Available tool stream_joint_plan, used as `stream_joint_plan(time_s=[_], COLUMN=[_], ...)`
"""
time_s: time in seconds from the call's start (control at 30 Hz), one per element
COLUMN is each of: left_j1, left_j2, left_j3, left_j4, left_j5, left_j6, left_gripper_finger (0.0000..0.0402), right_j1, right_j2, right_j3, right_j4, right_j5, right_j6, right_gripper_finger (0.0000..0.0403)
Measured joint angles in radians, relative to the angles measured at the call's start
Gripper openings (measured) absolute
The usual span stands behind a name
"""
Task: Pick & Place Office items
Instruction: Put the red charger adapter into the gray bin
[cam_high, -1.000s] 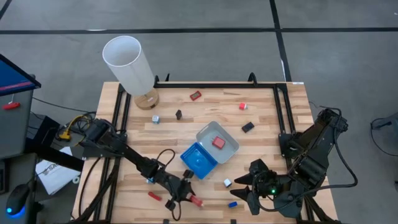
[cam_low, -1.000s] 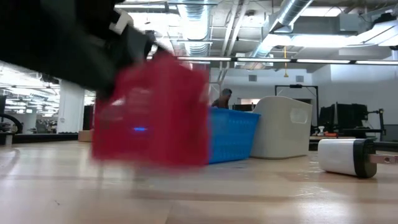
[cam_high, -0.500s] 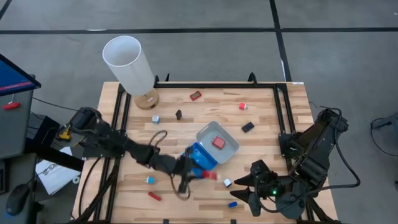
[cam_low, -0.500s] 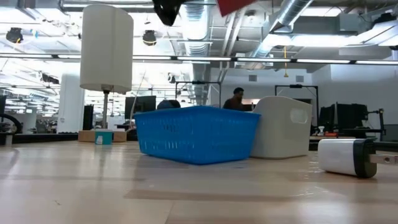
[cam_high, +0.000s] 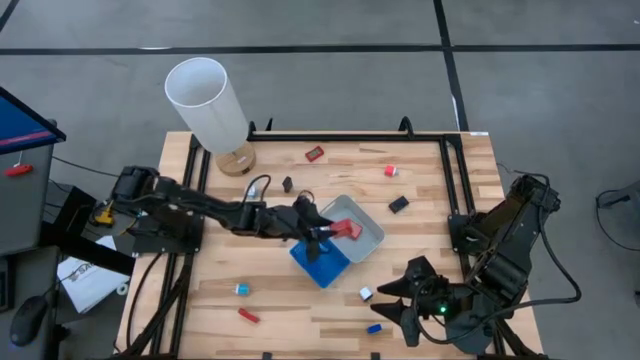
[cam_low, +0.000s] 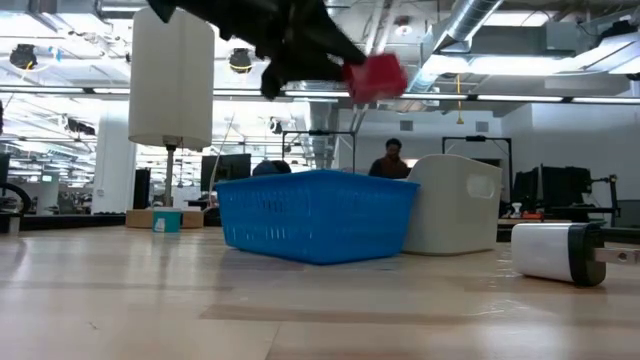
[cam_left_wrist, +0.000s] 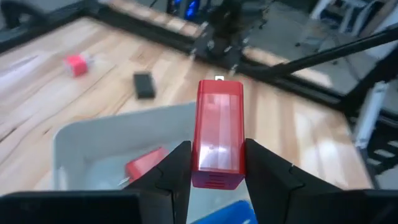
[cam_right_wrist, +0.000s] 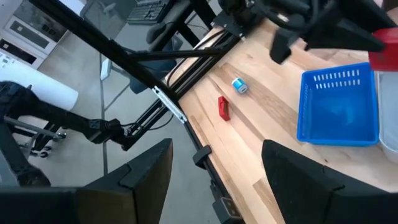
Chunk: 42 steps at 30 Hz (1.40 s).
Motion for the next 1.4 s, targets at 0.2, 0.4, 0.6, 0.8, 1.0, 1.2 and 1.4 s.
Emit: stream_joint_plan(time_s=[0.2,0.4,0.6,0.8,1.0,1.2,1.4], left_j1=[-0.001,-0.004,-0.004,-0.015,-0.009,-0.011,-0.02], left_j2=[0.123,0.22,0.245,0.248,0.248,0.286,0.348], left_j3=[0.123,0.255,0.262,0.261,0.261,0.261,0.26], left_j4=[-0.023,-0.262,-0.293,-0.311,-0.282,-0.26,-0.132], left_j5=[-0.022,-0.137,-0.233,-0.262,-0.268,-0.257,-0.209], left_j6=[0.017,0.049,-0.046,-0.192,-0.277,-0.393,-0.515], left_gripper_finger=[0.0116,0.0116,0.0116,0.0116,0.0116,0.0116,0.0116], right_j1=[0.0,0.0,0.0,0.001,0.0,0.0,0.0], right_j2=[0.0,0.0,0.0,0.0,0.0,0.0,0.0], right_j3=[0.0,0.0,0.0,0.0,0.0,0.0,0.0], right_j4=[-0.006,-0.004,-0.006,-0.006,-0.006,-0.004,0.005], right_j5=[0.007,0.007,0.007,0.019,0.038,0.057,0.064], right_j6=[0.0,0.008,0.008,0.005,-0.011,-0.022,-0.026], right_gripper_finger=[0.024,0.024,0.024,0.024,0.024,0.024,0.024])
